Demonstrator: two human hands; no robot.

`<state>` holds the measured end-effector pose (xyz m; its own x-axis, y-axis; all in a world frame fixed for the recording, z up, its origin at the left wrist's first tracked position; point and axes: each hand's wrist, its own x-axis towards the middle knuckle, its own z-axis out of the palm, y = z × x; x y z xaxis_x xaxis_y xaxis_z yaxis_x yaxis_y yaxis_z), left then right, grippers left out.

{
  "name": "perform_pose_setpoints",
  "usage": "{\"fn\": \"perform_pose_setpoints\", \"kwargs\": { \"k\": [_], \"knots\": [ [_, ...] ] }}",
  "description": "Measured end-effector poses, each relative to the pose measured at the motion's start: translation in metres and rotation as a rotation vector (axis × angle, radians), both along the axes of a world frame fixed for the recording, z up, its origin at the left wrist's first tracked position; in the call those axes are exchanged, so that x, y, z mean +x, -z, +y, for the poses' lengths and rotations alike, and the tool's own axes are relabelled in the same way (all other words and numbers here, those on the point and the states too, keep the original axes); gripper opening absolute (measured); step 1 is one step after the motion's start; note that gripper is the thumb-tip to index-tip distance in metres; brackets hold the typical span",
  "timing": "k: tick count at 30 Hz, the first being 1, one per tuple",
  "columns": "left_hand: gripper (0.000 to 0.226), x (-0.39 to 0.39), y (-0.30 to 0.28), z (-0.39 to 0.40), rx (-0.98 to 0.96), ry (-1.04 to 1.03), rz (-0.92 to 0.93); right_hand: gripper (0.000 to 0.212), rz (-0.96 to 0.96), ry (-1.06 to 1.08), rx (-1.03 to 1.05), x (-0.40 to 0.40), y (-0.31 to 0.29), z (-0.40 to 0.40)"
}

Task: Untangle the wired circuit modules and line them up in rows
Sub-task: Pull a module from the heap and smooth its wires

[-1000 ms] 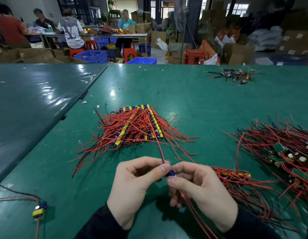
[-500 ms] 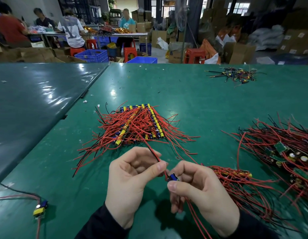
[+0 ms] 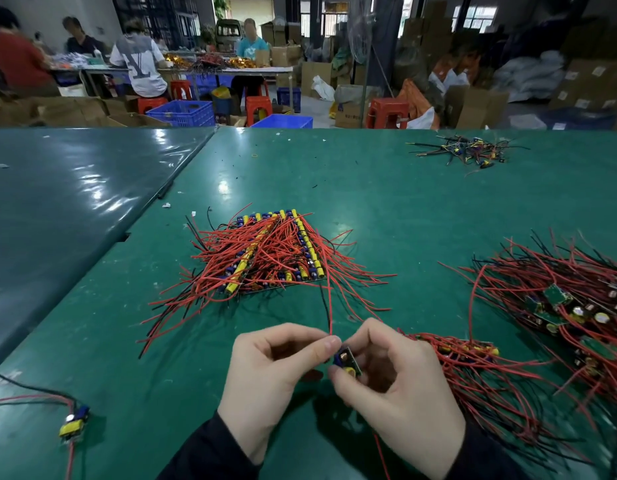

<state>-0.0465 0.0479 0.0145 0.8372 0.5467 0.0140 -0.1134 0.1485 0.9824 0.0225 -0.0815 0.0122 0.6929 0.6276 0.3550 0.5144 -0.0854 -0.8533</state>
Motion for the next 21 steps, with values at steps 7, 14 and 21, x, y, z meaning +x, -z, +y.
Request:
{"fn": "perform_pose_setpoints", "kwargs": {
  "k": [7, 14, 21],
  "knots": [
    [0.013, -0.001, 0.000, 0.004, -0.177, 0.111, 0.107, 0.020, -0.018, -0.019, -0.045, -0.001, 0.000, 0.000],
    [0.018, -0.003, -0.007, 0.005, -0.400, 0.234, 0.069, 0.013, 0.631, -0.222, 0.149, 0.004, -0.012, 0.003],
    [0.032, -0.004, -0.009, 0.009, -0.315, 0.277, 0.065, 0.015, 0.866, -0.351, 0.084, 0.005, -0.013, 0.004]
  ]
}}
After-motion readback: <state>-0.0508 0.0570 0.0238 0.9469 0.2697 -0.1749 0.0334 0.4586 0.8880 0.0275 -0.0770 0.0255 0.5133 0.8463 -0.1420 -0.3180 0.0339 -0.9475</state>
